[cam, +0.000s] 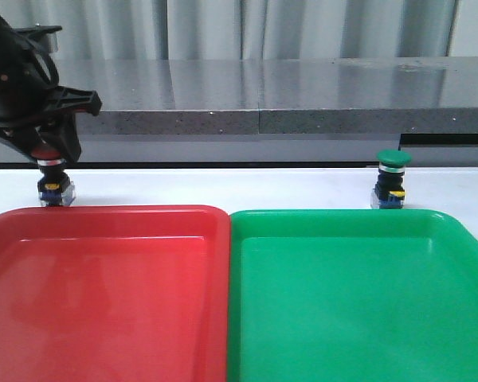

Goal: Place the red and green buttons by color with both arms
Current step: 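Close the left gripper on the red-capped button and lift it, then carry the red-capped button forward and lower it into the red tray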

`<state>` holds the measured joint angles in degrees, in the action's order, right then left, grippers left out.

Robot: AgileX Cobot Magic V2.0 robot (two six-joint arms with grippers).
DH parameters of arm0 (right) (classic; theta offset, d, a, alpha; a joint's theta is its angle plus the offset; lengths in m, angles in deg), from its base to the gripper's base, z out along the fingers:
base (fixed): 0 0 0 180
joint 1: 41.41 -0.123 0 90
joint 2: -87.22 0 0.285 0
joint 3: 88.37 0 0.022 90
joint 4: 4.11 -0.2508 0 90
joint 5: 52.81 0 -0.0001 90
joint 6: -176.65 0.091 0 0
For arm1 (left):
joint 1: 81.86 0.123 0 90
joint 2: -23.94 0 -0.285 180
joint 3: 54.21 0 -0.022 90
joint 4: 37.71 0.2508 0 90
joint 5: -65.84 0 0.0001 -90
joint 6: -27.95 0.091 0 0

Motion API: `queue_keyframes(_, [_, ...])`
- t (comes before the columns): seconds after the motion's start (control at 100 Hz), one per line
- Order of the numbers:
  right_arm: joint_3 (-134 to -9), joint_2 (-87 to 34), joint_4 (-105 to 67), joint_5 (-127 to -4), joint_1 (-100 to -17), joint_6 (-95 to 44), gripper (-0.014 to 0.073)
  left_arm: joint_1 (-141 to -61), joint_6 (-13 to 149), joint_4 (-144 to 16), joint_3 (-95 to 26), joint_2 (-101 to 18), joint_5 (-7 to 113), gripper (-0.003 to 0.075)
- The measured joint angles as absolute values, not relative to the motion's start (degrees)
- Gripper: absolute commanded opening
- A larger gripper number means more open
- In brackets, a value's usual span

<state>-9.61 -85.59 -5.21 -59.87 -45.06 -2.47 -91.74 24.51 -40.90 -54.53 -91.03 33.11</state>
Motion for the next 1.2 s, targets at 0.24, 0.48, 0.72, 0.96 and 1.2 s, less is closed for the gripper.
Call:
queue_keyframes(0.24, [-9.61, -85.59, -5.21, -59.87, -45.06, -2.47, -0.0109, -91.74, 24.51, -40.9, -54.53, -81.74, 27.57, 0.0168])
queue_keyframes(0.48, [-9.61, -85.59, -5.21, -59.87, -45.06, -2.47, -0.0109, -91.74, 24.51, -41.24, -54.53, -76.26, 22.88, 0.0168])
queue_keyframes(0.72, [-9.61, -85.59, -5.21, -59.87, -45.06, -2.47, -0.0109, -92.22, 24.51, -45.12, -49.11, -74.73, 22.73, 0.0168])
queue_keyframes(0.96, [-9.61, -85.59, -5.21, -59.87, -45.06, -2.47, -0.0109, -96.78, 23.99, -46.86, -42.36, -73.49, 27.16, 0.0168])
queue_keyframes(1.2, [-9.61, -85.59, -5.21, -59.87, -45.06, -2.47, -0.0109, -100.59, 21.58, -47.41, -39.63, -73.39, 30.15, 0.0168])
